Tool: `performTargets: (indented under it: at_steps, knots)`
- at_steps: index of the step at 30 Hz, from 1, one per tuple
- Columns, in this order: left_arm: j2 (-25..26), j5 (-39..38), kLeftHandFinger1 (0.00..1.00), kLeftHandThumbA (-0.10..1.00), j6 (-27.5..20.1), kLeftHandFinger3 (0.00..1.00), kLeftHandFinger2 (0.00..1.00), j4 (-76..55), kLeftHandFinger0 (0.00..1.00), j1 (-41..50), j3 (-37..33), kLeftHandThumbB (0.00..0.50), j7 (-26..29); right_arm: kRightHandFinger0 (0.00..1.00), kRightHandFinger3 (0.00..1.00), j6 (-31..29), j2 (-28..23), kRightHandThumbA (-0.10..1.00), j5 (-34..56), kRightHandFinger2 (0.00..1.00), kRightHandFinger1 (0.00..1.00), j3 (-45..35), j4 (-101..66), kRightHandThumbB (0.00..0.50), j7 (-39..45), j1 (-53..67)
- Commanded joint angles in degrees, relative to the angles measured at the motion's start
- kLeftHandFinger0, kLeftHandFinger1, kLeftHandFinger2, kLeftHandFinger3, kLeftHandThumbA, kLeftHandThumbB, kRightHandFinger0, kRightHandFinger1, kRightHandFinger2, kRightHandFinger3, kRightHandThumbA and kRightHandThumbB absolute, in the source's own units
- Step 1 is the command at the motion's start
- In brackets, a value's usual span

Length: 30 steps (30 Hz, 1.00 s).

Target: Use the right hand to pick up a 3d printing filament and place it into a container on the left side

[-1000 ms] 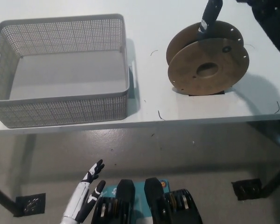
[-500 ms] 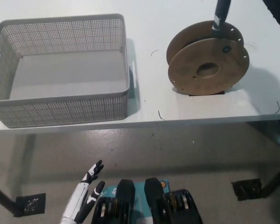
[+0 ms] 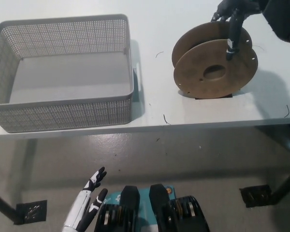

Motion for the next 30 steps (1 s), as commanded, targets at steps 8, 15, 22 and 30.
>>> performTargets:
  at_steps: [8,15,22,30]
  knots:
    - [0.84,-1.09,1.0,1.0,-2.43,1.0,1.0,-1.76,1.0,0.0,-0.58,0.193,0.27,1.0,1.0,-4.26,3.46,1.0,-0.53,1.0,1.0,-2.71,6.85,0.421,-9.11,0.76]
    - [0.78,-0.85,1.0,1.0,-2.43,1.0,1.0,-1.77,1.0,-0.57,-0.36,0.202,0.03,1.0,1.0,-11.62,4.74,0.9,4.71,1.0,1.0,-11.53,8.54,0.473,-24.06,7.68]
    - [1.0,-0.75,1.0,1.0,-2.43,1.0,1.0,-1.91,1.0,-1.19,-0.13,0.2,-0.23,0.07,0.92,-13.2,5.4,-0.1,5.99,0.64,0.23,-17.32,9.27,0.228,-35.66,12.02]
    - [1.23,-1.25,1.0,1.0,-2.43,1.0,1.0,-1.74,1.0,-1.52,-0.22,0.192,-0.24,0.3,0.93,-12.98,2.21,-0.1,11.8,0.99,0.73,-27.55,11.35,0.135,-41.1,14.61]
